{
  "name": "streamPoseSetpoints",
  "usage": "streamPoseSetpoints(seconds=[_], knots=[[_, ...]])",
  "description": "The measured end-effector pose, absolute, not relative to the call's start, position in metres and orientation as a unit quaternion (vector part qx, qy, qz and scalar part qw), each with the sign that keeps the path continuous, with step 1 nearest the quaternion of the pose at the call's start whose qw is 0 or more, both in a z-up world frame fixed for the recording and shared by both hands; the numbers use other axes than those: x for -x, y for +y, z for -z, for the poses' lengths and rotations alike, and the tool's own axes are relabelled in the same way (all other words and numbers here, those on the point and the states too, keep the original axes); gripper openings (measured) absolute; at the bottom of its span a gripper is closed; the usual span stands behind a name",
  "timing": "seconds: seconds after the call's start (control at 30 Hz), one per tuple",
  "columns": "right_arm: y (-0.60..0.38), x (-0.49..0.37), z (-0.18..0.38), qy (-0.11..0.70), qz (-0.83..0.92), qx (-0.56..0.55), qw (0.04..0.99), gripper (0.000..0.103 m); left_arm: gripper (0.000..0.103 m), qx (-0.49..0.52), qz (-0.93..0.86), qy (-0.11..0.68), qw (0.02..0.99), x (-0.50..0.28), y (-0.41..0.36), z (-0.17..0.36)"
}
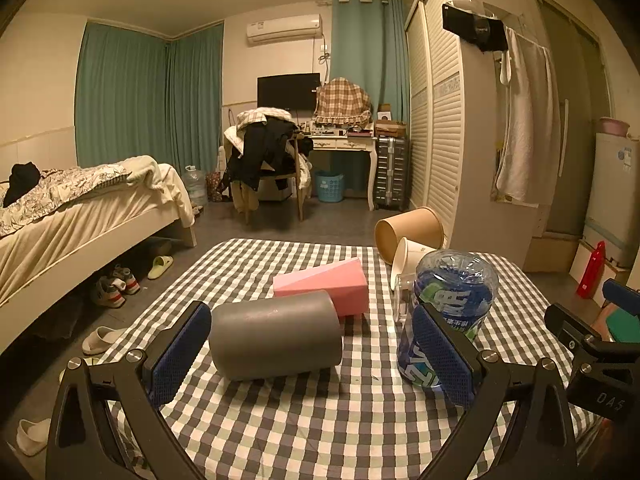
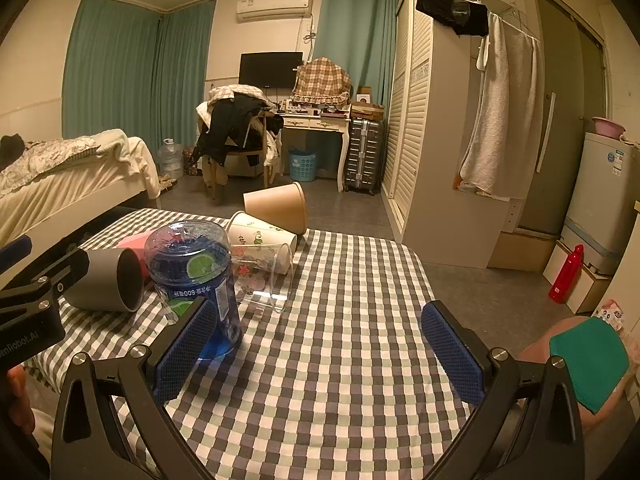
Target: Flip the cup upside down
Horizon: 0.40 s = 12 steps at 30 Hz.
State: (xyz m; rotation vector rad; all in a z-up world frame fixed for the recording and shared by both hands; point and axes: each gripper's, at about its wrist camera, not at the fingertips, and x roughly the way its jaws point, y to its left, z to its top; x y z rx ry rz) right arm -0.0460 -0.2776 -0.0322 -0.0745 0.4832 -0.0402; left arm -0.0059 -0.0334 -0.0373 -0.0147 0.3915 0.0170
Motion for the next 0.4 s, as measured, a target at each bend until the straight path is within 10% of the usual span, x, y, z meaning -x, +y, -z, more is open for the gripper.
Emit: streamPoseSetpoints(seconds=[0.4], knots=[[-0.2801, 0.0438, 0.0377, 0.243, 0.019, 0.041, 0.969, 0.103, 0.103, 0.007, -0.006, 0.193, 0.981, 0.0092, -0.0292, 0.0399]])
